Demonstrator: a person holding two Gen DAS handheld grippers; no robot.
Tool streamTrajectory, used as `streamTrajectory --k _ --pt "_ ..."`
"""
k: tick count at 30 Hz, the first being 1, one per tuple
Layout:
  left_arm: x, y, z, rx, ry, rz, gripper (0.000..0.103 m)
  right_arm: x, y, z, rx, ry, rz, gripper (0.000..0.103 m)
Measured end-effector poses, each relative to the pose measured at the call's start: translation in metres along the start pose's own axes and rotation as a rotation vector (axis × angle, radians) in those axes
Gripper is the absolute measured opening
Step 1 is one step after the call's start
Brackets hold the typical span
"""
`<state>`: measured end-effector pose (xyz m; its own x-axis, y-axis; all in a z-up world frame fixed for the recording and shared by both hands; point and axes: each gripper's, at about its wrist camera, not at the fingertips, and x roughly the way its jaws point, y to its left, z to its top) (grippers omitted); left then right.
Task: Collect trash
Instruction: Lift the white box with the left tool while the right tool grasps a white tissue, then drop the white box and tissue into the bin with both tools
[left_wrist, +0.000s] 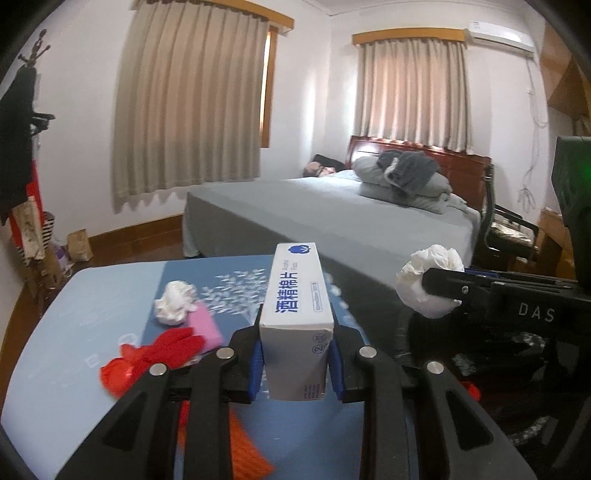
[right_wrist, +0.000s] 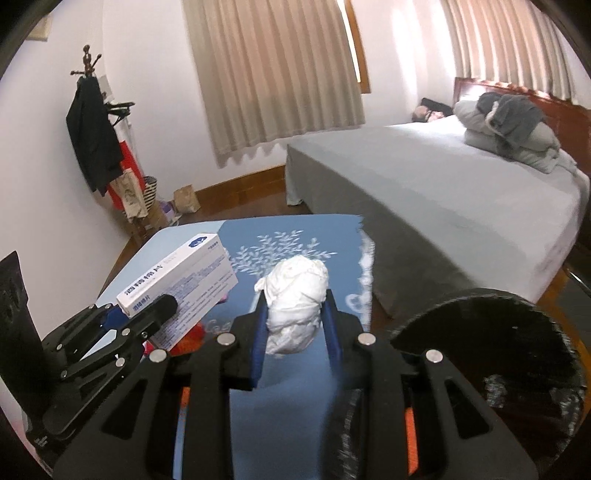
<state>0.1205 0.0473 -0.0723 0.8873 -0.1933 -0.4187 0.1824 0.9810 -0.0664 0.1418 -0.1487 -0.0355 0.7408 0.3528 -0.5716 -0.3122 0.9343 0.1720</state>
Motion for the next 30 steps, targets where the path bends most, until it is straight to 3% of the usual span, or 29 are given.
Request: streamTrajectory --k 17,30 --pt "0.016 -0.107 0.01 0.091 -0.002 -0.236 0.029 -0.062 -0.085 -0.032 0.092 -0.03 -0.194 0.027" --pt "0.041 -0.164 0.002 0.138 0.047 -0.349 0.029 -0.085 -0.133 -0.059 0.164 -0.026 -0.304 0.027"
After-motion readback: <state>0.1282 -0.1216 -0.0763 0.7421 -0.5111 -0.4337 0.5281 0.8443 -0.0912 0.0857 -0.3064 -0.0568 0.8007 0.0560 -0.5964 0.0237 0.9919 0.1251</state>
